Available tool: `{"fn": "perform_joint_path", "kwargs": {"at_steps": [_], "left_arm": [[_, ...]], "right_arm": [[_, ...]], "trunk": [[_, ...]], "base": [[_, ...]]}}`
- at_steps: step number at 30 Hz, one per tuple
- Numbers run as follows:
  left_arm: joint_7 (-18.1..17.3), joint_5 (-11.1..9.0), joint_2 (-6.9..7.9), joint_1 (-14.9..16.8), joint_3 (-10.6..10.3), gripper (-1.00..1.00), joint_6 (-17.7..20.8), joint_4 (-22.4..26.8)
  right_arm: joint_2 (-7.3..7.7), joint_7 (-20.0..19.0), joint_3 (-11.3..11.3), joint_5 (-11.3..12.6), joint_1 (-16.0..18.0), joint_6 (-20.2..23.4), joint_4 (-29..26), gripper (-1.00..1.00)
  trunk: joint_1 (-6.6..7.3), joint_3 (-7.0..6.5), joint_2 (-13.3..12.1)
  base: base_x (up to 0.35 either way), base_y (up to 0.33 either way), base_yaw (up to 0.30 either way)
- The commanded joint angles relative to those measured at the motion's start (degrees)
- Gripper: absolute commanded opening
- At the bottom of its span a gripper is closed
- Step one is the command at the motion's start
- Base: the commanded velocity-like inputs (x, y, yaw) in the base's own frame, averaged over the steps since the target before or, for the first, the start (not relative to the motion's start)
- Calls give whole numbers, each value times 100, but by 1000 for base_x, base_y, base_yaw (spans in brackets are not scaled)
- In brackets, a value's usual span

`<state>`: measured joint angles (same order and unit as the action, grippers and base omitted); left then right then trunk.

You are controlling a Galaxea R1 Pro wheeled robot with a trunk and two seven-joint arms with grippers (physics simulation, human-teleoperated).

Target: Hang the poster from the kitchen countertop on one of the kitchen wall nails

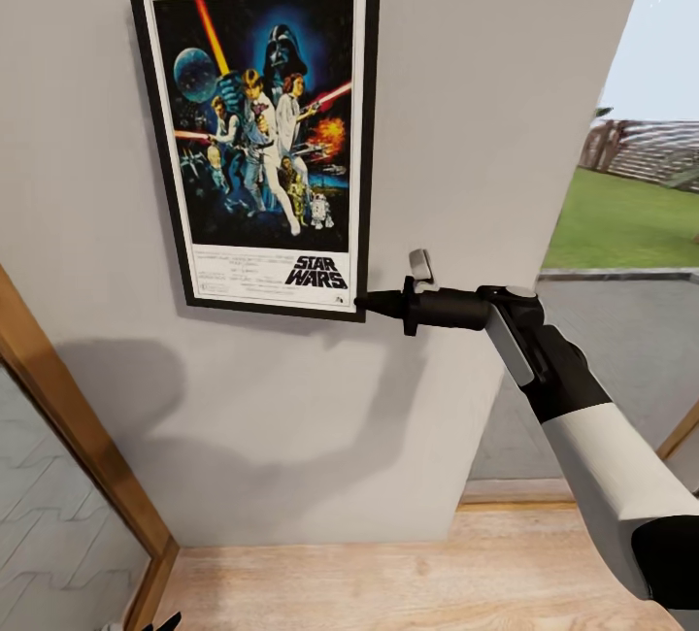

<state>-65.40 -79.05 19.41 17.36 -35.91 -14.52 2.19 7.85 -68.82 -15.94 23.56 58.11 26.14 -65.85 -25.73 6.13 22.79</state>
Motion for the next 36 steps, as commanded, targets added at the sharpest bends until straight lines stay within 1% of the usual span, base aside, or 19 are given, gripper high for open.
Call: {"fn": "perform_joint_path", "kwargs": {"at_steps": [1, 8, 36], "left_arm": [[-8, -40, 2, 4, -48, 100, -33, 1], [-8, -40, 2, 4, -48, 100, -33, 1], [-8, -40, 2, 4, -48, 100, -33, 1]], "right_arm": [[6, 0, -14, 61, 7, 67, 2, -100], [6, -5, -14, 61, 7, 67, 2, -100], [6, 0, -16, 61, 7, 86, 2, -100]], "trunk": [[-5, 12, 12], [-5, 12, 12], [-5, 12, 12]], "base": [[158, 0, 0], [50, 0, 0], [1, 0, 0]]}}
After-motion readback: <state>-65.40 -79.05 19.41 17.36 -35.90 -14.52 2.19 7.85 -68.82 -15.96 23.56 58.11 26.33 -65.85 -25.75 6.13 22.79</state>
